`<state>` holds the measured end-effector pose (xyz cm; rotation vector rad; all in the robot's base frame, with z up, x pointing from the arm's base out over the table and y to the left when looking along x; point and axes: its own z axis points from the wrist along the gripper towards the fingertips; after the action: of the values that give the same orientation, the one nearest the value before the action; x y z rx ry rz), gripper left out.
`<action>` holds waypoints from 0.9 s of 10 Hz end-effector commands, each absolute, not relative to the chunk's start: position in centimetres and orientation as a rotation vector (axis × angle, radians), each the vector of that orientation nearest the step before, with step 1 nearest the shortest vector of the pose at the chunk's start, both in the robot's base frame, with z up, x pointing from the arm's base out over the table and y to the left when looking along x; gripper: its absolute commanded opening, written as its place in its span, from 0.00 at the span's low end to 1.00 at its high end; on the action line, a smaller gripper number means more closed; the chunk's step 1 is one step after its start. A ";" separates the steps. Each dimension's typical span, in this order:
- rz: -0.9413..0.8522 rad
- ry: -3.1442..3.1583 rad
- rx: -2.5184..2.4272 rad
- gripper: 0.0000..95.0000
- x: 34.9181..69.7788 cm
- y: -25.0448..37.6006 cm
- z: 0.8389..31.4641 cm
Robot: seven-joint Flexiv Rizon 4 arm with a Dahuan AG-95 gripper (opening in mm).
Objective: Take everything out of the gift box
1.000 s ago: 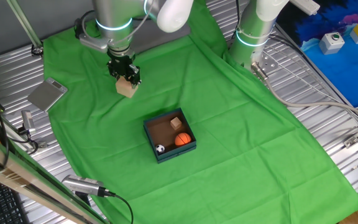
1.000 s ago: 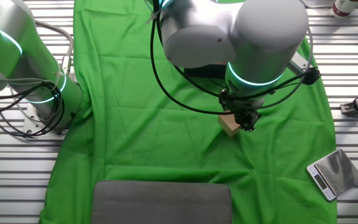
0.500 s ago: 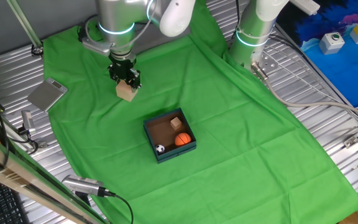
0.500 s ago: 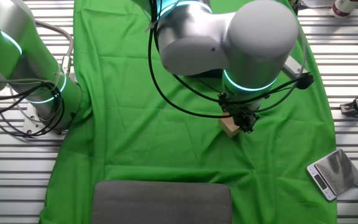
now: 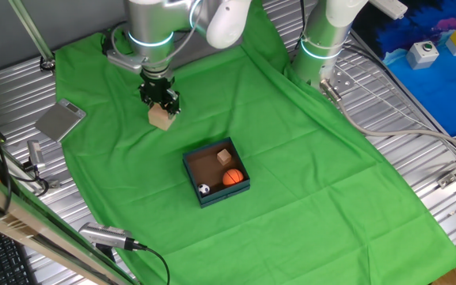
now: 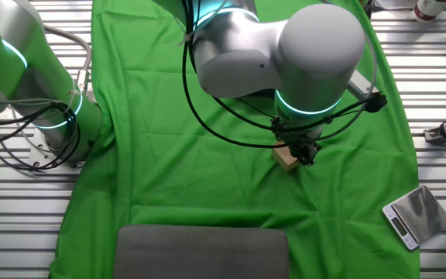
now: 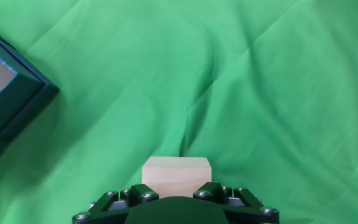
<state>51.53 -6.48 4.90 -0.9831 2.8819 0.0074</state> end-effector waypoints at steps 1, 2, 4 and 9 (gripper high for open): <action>0.003 2.877 -0.995 0.00 51.5 -6.4 4.6; 0.003 2.876 -0.998 0.00 51.5 -6.4 4.5; 0.024 2.871 -1.031 0.80 51.8 -6.4 5.0; 0.057 2.866 -1.073 0.80 52.0 -6.4 8.2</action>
<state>51.89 -6.50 8.31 -1.0591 2.8680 0.0454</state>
